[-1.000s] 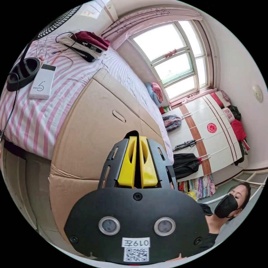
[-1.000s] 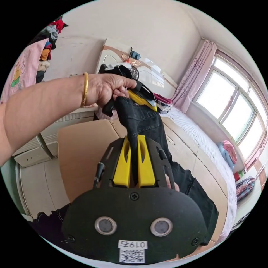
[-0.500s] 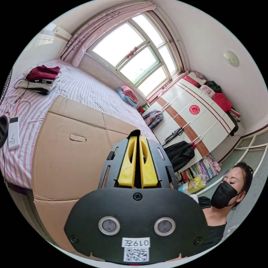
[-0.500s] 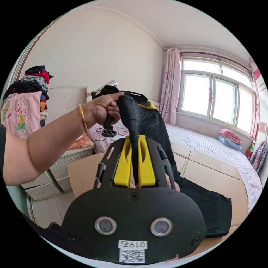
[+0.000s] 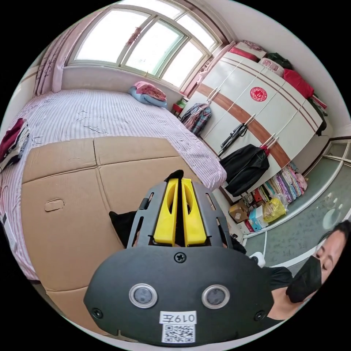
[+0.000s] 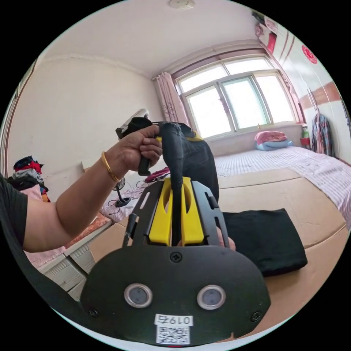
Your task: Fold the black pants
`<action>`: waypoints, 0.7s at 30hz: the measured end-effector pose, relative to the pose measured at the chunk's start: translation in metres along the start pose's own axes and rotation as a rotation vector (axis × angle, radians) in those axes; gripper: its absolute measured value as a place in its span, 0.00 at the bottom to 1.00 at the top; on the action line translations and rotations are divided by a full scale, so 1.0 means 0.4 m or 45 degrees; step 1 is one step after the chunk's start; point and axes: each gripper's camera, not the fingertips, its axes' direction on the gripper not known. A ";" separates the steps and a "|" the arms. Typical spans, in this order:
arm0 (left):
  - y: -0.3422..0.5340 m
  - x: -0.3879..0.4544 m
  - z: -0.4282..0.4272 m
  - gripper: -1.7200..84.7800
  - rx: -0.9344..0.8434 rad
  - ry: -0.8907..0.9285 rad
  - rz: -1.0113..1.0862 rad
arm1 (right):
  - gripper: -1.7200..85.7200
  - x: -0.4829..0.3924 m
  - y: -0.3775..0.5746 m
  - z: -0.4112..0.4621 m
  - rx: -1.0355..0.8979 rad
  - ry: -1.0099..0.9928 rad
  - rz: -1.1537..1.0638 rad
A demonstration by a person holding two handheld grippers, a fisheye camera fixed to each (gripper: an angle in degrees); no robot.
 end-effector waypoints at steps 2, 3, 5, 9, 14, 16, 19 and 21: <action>-0.026 0.025 0.117 0.04 -0.074 -0.030 0.002 | 0.05 0.169 -0.052 0.007 -0.037 -0.031 0.181; -0.040 0.035 0.192 0.04 -0.119 -0.032 0.001 | 0.05 0.210 -0.062 0.009 -0.042 -0.039 0.228; -0.058 0.047 0.296 0.04 -0.188 0.026 0.008 | 0.06 0.350 -0.097 0.005 -0.036 -0.072 0.375; -0.095 0.070 0.475 0.03 -0.297 0.211 0.015 | 0.08 0.496 -0.165 0.003 -0.043 -0.035 0.492; -0.107 0.077 0.595 0.04 -0.317 0.360 -0.006 | 0.11 0.662 -0.240 0.043 -0.089 -0.048 0.704; -0.106 0.065 0.614 0.04 -0.277 0.432 -0.030 | 0.11 0.719 -0.253 0.065 -0.115 -0.031 0.831; -0.098 0.028 0.639 0.05 -0.237 0.648 -0.070 | 0.08 0.814 -0.261 0.123 -0.173 -0.069 1.026; -0.082 0.022 0.625 0.04 -0.223 0.632 0.001 | 0.08 0.836 -0.280 0.148 -0.143 -0.139 1.065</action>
